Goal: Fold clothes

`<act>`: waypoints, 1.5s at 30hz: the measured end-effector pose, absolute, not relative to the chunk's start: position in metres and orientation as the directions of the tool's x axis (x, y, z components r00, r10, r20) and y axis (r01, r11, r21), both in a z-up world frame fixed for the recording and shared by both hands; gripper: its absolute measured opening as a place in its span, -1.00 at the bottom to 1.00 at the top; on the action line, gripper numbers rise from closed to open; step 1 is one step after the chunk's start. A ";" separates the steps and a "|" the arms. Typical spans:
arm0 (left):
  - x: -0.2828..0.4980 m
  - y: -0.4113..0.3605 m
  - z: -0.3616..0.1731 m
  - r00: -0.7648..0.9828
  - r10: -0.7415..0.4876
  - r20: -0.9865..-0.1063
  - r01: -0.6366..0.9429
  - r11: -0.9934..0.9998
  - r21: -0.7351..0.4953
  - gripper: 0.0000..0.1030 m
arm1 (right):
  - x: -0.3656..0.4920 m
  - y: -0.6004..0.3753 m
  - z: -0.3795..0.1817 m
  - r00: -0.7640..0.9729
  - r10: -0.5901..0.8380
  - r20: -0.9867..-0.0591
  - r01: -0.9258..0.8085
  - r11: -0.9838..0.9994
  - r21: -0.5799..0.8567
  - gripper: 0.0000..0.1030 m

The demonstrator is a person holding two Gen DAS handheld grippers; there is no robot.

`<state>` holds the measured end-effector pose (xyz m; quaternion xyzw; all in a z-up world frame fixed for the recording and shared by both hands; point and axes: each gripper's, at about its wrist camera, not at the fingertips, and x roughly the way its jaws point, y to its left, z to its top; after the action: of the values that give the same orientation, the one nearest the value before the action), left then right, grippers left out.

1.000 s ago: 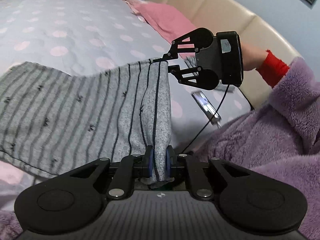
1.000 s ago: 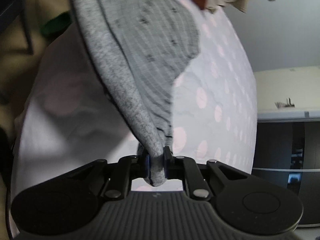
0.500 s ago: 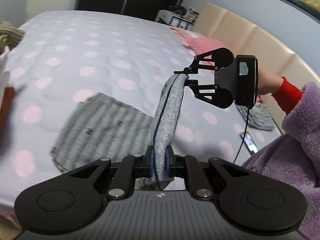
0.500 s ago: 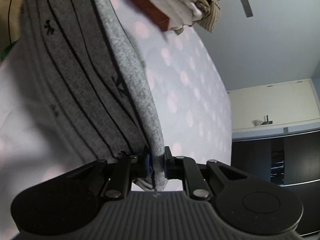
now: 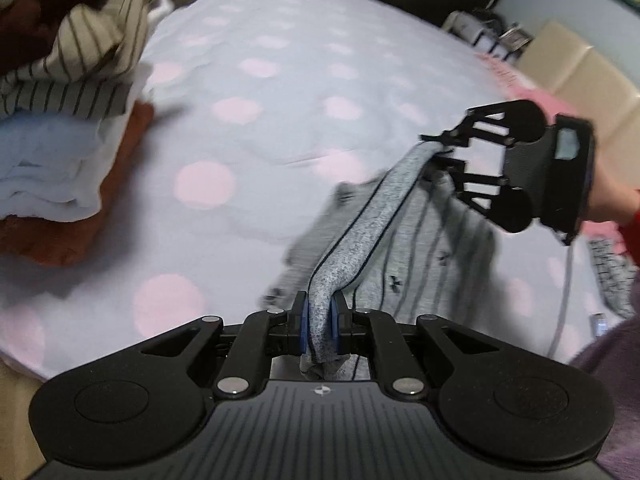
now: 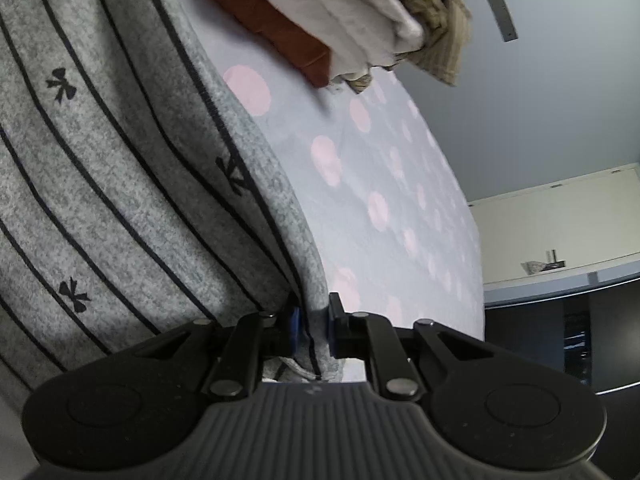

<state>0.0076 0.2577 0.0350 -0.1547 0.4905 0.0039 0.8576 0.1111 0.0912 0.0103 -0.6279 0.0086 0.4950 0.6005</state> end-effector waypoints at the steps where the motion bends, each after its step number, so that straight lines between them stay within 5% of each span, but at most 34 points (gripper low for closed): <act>1: 0.012 0.260 0.029 0.507 -0.140 -0.851 -0.167 0.952 -0.256 -0.83 | 0.113 0.098 0.005 0.503 0.580 -0.641 -0.620 -0.274 -0.735 -0.72; 7: 0.018 0.264 0.017 0.492 -0.094 -0.865 -0.207 0.953 -0.222 -0.80 | 0.121 0.115 -0.022 0.484 0.562 -0.671 -0.659 -0.270 -0.702 -0.65; 10: 0.015 0.263 0.020 0.508 -0.070 -0.859 -0.223 0.952 -0.209 -0.77 | 0.126 0.116 -0.015 0.481 0.567 -0.668 -0.700 -0.211 -0.682 -0.26; 14: 0.009 0.258 0.034 0.574 0.009 -0.819 -0.233 0.960 -0.153 -0.76 | 0.132 0.101 0.007 0.504 0.561 -0.656 -0.743 -0.105 -0.661 0.01; 22: 0.021 0.222 0.062 0.686 -0.043 -0.727 -0.095 0.985 -0.147 -0.76 | 0.135 0.039 0.051 0.487 0.450 -0.748 -0.871 0.184 -0.457 -0.01; 31: 0.074 0.190 0.054 0.648 -0.088 -0.757 0.123 0.992 -0.010 -0.76 | 0.107 -0.025 0.058 0.357 0.455 -0.816 -0.872 0.476 -0.116 -0.10; 34: 0.092 0.189 0.035 0.624 -0.093 -0.776 0.175 0.984 0.023 -0.76 | 0.089 -0.028 0.042 0.379 0.468 -0.799 -0.836 0.543 -0.079 -0.42; 35: 0.096 0.189 0.029 0.610 -0.082 -0.788 0.170 0.985 0.030 -0.76 | 0.085 -0.029 0.038 0.381 0.474 -0.794 -0.823 0.564 -0.058 -0.53; 45: 0.130 0.204 -0.032 0.457 0.007 -0.889 0.065 0.997 0.042 -0.76 | 0.090 -0.011 -0.023 0.382 0.497 -0.779 -0.726 0.683 0.079 -0.50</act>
<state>0.1305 0.2043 -0.0320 0.0349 0.5208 -0.0170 0.8528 0.0897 -0.0112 -0.0228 -0.1393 0.4118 0.3732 0.8196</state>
